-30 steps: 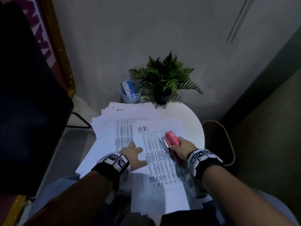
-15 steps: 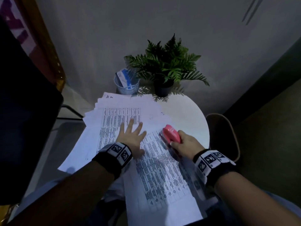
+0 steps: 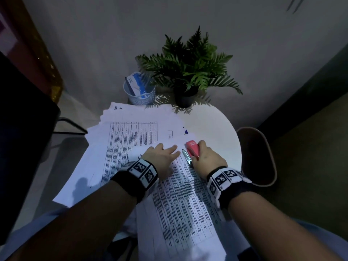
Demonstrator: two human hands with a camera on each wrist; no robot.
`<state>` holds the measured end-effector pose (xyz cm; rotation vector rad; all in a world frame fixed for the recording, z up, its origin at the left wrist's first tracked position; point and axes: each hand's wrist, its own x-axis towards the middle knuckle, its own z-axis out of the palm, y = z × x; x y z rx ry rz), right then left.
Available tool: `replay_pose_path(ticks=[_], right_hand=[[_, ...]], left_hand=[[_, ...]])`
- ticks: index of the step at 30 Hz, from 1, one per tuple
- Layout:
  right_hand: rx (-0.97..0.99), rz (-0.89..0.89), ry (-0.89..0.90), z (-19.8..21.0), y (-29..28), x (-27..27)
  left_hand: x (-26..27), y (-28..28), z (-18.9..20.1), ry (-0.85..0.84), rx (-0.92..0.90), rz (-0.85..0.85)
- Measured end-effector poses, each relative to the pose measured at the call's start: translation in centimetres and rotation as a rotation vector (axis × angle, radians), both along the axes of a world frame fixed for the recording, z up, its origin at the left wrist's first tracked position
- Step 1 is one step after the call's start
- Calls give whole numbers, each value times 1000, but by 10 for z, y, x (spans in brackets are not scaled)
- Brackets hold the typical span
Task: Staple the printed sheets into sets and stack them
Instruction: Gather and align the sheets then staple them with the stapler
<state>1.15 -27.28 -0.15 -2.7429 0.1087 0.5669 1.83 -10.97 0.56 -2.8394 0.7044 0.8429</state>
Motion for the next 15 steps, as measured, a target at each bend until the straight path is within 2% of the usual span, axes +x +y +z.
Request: replay_pose_path(ticks=[6,15], right_hand=[[-75,30,-6,-9,16,6],[-77,57,-19,-16,19,9]], left_hand=[[4,1,2,17,-37,9],[7,6,1,61,-76,30]])
